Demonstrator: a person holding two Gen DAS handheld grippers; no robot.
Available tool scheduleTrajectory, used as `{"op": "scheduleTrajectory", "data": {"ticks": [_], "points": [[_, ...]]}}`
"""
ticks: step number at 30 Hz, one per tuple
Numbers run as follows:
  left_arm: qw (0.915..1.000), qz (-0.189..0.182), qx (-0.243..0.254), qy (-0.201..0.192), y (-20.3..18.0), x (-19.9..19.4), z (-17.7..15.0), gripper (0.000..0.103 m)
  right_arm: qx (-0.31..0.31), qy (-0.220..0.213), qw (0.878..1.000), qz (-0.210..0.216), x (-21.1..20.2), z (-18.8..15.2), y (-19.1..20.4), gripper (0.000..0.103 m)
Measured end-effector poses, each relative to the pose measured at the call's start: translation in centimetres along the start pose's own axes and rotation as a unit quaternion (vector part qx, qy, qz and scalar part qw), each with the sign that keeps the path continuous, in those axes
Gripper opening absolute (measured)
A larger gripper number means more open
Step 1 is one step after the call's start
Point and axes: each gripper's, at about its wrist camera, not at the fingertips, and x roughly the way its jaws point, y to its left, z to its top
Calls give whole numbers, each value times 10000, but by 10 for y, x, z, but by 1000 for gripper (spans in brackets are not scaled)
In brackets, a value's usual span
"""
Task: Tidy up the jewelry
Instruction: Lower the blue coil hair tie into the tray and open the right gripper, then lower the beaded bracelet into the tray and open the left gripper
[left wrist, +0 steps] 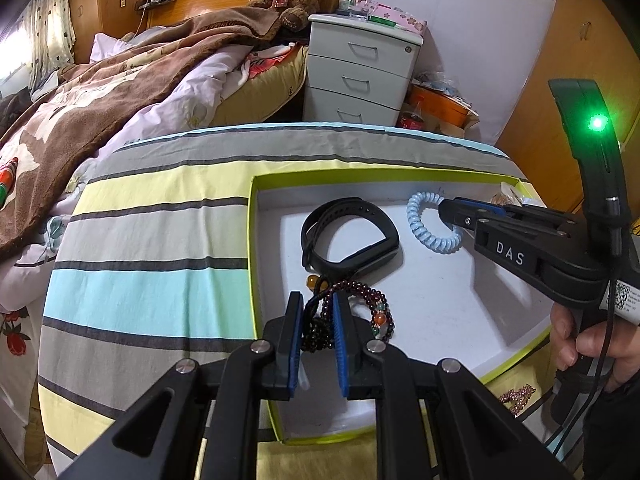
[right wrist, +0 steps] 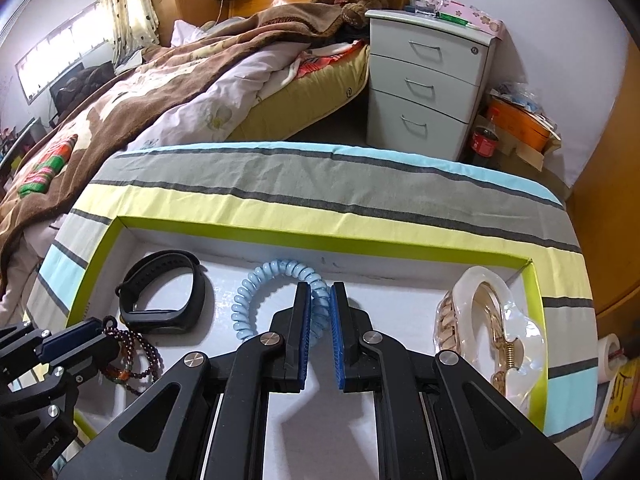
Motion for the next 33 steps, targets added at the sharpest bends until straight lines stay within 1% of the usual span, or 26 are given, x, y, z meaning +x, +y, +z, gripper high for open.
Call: {"op": "scheduleTrajectory", "data": {"ticks": [5,6,7,9,11,14,15,16,22,29,33], "points": [[10000,-29,-45,1,0,-1,-1,19,32,-90,10000,22,-6,0,-1,10],[10000,-44,-54,1,0,-1,-1,20,30,-115,9999,7,-7,1,-1,13],[10000,-66,-55,0,0,-1,-1,22,28,-137,9999,5,-9,1,-1,15],[9999,-107,-60,-9,0,-3,-2,26,32,-156,9999,-10,-11,1,-1,17],[9999,-86,-27,-48,-2,-5,-2,29,60,-171,9998,-27,-13,1,-2,18],[9999,-88,-43,-118,-3,-10,-2,34,105,-193,9998,18,-17,-1,-4,22],[9999,-80,-45,-132,-3,-12,-2,38,112,-201,9997,40,-19,-1,-4,22],[9999,-72,-49,-147,-3,-13,-2,40,110,-217,9997,38,-21,-2,-4,22],[9996,-101,-46,-269,-5,-28,-4,47,151,-397,9991,69,-42,-7,-4,23],[9985,-243,-59,-489,-7,-56,-17,52,291,-691,9970,170,-79,-25,-5,23],[9978,-322,-26,-584,-10,-72,-29,55,417,-809,9953,321,-98,-46,-6,24]]}}
